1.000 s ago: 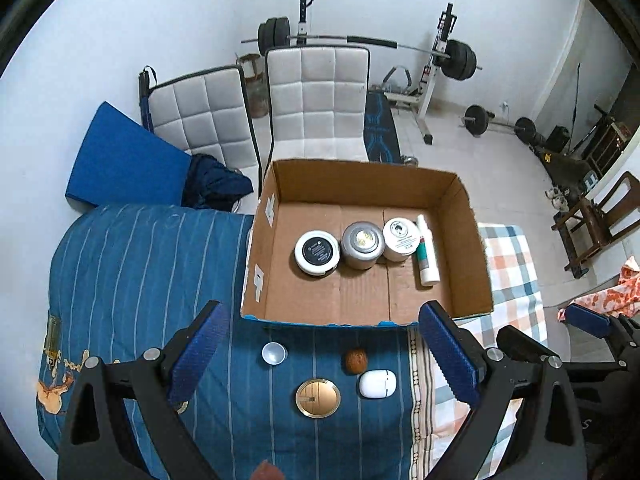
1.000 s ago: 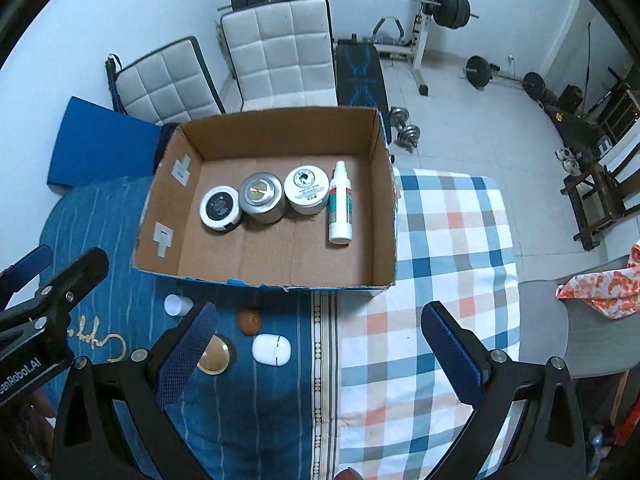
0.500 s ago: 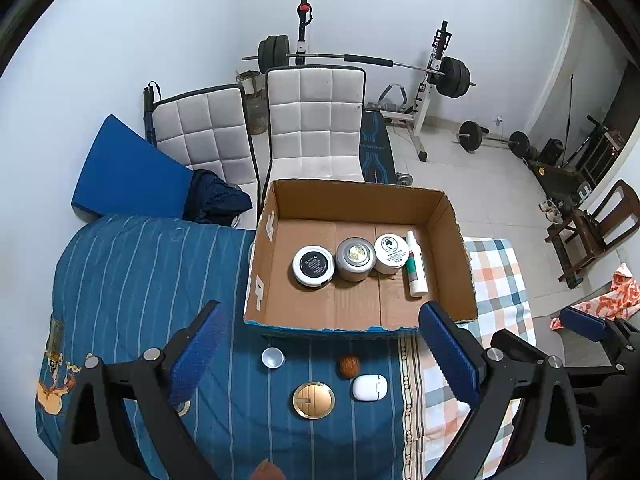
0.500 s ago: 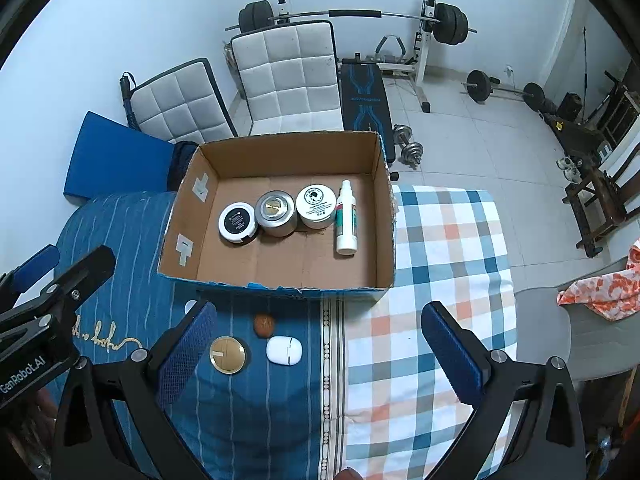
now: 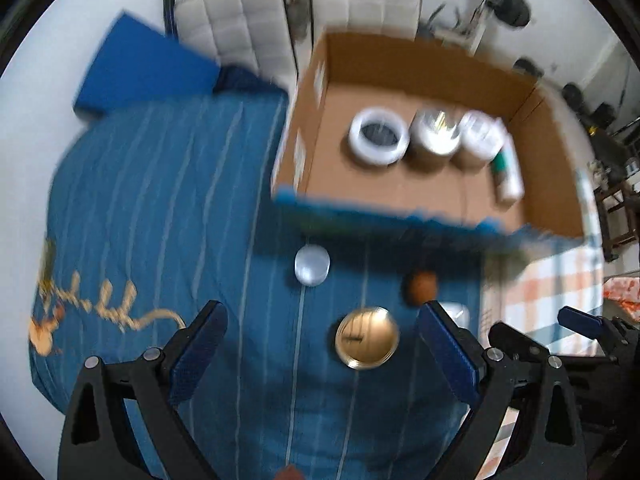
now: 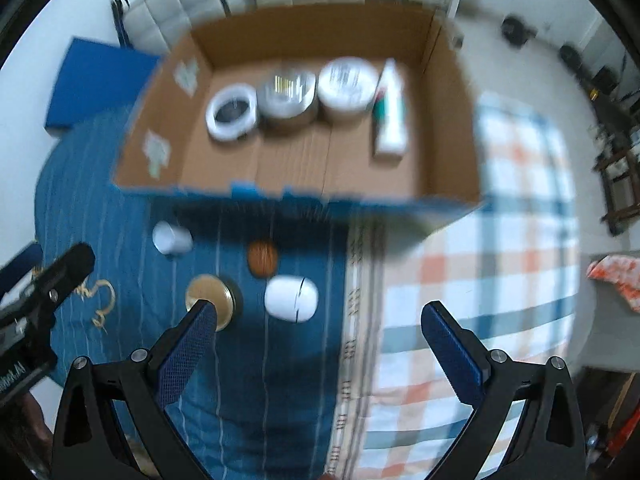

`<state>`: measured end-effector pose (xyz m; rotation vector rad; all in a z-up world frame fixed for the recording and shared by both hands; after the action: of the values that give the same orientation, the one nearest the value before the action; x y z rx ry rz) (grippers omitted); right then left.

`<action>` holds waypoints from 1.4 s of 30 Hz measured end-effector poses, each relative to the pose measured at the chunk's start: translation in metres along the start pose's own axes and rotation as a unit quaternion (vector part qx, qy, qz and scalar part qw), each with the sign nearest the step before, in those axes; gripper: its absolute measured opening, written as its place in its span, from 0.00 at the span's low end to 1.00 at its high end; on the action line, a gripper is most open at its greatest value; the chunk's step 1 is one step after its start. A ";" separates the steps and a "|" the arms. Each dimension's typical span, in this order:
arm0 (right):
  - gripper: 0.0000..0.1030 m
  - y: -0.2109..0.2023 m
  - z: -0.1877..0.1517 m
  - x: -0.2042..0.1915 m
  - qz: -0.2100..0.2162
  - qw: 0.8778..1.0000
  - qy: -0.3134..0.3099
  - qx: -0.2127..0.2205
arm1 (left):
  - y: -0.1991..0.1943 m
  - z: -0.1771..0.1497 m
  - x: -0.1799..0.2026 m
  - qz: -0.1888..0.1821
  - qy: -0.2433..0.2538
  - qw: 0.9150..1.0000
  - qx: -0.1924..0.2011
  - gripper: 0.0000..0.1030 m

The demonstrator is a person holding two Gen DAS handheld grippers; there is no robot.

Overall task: Organize rigid objects
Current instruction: 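Withdraw both tools from the box, then grasp the gold tin with the left tool while the right tool grasps the white earbud case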

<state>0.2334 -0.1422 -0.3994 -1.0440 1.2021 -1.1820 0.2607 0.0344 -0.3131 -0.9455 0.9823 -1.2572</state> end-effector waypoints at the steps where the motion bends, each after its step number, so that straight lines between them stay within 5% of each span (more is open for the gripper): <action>1: 1.00 0.014 -0.002 -0.001 0.002 1.000 0.003 -0.013 | 0.017 -0.009 -0.002 0.002 -0.004 1.000 -0.021 0.95; 9: 0.94 0.107 -0.017 -0.003 0.028 0.993 0.069 -0.087 | 0.084 -0.051 -0.010 0.025 -0.010 0.993 -0.112 0.95; 17: 0.57 0.129 -0.025 -0.013 -0.009 0.994 0.053 -0.098 | 0.105 -0.068 -0.003 0.001 -0.011 0.989 -0.151 0.95; 24: 0.57 0.121 -0.046 0.036 -0.031 0.990 0.053 -0.124 | 0.129 -0.080 0.037 -0.061 0.008 0.979 -0.197 0.95; 25: 0.57 0.119 -0.050 0.042 -0.033 0.990 0.053 -0.127 | 0.133 -0.081 0.042 -0.064 0.012 0.977 -0.202 0.92; 28: 0.57 0.118 -0.060 0.055 -0.025 0.989 0.057 -0.132 | 0.146 -0.085 0.056 -0.068 0.020 0.974 -0.217 0.61; 35: 0.57 0.110 -0.079 0.074 -0.019 0.988 0.050 -0.145 | 0.143 -0.099 0.071 -0.068 0.025 0.972 -0.222 0.61; 42: 0.57 0.108 -0.126 0.080 -0.033 0.984 0.027 -0.172 | 0.113 -0.150 0.082 -0.058 0.050 0.973 -0.218 0.61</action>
<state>0.1175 -0.2066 -0.5273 -1.3239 1.4590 -1.0800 0.1565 -0.0425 -0.4725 -1.3032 1.3306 -1.2176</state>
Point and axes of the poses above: each gripper's, at about its wrist camera, not at the fingertips, and y roughly the way its jaws point, x to its right, z to its top, the point moved 7 cm from there along y, roughly the way its jaws point, and after that the axes turned 2 degrees about y, right-handed, at the moved point
